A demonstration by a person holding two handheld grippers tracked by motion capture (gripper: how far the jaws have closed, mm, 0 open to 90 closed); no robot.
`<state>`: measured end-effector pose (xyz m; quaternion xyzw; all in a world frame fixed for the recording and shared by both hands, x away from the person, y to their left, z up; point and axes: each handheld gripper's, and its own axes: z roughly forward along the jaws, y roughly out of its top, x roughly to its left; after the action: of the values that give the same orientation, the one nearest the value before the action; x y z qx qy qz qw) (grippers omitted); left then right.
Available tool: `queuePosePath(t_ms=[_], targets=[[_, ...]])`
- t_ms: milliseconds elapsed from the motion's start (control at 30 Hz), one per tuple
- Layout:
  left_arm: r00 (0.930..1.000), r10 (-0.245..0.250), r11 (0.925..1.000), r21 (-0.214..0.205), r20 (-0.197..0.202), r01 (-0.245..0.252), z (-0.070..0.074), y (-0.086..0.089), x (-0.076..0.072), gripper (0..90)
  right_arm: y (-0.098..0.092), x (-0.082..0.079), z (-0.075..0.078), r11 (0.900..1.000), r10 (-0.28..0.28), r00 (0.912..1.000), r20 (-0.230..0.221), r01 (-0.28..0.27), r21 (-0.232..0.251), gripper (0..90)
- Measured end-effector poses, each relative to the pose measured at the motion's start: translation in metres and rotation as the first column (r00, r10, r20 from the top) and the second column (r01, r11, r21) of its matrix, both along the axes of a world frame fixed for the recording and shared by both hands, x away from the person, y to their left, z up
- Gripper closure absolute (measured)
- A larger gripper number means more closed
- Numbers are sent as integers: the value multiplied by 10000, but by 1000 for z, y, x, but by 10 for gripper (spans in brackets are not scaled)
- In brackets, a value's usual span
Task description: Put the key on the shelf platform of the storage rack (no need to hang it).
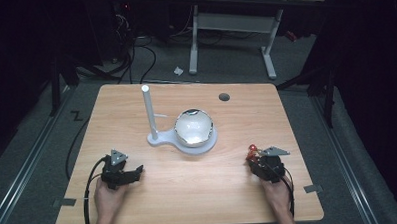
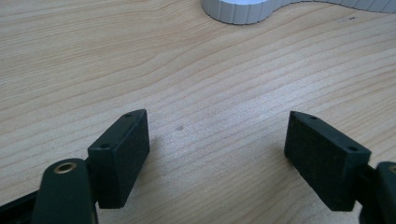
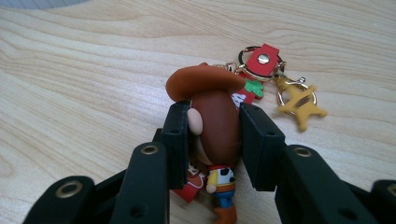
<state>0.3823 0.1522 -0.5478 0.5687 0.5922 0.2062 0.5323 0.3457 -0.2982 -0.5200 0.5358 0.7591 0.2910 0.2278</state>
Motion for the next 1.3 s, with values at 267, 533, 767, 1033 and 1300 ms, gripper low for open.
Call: queuePosePath(t_ms=[267,533,767,1033,1300], targets=[[10000,-1,10000,-19,9,1,0,0,0,224,-6,-4,5,9998,-93,9996,254,89,157,662],[10000,-1,10000,-19,12,1,0,0,0,224,-14,-9,21,9994,-96,9979,641,74,348,665],[10000,0,10000,-16,9,0,0,0,0,224,-20,-14,36,9980,-81,9948,1015,16,636,666],[10000,-1,10000,-15,8,1,0,0,0,224,-21,-18,57,9961,111,9878,1554,-246,851,667],[10000,-3,10000,0,2,3,0,0,0,225,-19,-20,77,9924,400,9806,1917,-613,1066,667]])
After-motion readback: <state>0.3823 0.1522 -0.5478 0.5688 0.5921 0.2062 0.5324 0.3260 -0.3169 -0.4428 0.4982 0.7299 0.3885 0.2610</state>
